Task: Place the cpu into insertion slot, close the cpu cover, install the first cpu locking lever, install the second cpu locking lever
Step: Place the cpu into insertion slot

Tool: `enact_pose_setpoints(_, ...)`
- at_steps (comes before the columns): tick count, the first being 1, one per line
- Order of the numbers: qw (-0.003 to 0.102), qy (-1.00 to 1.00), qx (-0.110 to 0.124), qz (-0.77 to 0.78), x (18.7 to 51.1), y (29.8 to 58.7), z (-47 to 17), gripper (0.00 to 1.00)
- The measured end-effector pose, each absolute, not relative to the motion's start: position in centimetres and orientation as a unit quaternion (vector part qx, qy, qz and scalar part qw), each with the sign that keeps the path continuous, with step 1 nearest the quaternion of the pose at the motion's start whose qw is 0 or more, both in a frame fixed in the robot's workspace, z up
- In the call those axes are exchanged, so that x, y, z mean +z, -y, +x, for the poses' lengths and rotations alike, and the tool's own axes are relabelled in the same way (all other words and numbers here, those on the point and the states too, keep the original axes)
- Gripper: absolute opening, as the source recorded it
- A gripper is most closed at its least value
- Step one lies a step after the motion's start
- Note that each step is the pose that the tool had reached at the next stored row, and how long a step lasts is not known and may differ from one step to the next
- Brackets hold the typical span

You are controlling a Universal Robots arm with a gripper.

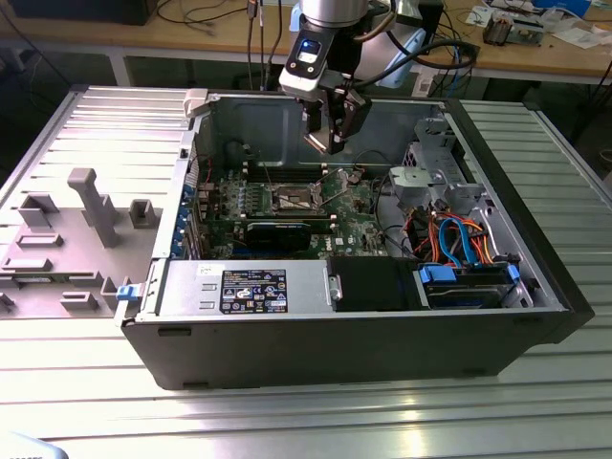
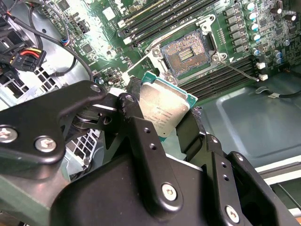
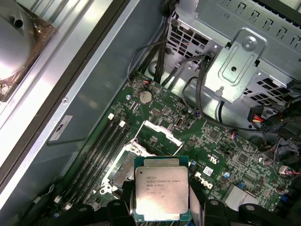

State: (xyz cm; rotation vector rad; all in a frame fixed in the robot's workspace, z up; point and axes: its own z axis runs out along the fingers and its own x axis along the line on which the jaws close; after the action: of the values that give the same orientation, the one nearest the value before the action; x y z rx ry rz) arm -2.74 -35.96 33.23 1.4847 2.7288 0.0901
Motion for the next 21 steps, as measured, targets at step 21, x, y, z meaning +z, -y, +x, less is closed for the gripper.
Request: enact_pose_setpoints(21, 0.017, -0.875, 0.029, 0.483, 33.23, 35.96, -2.74, 0.55)
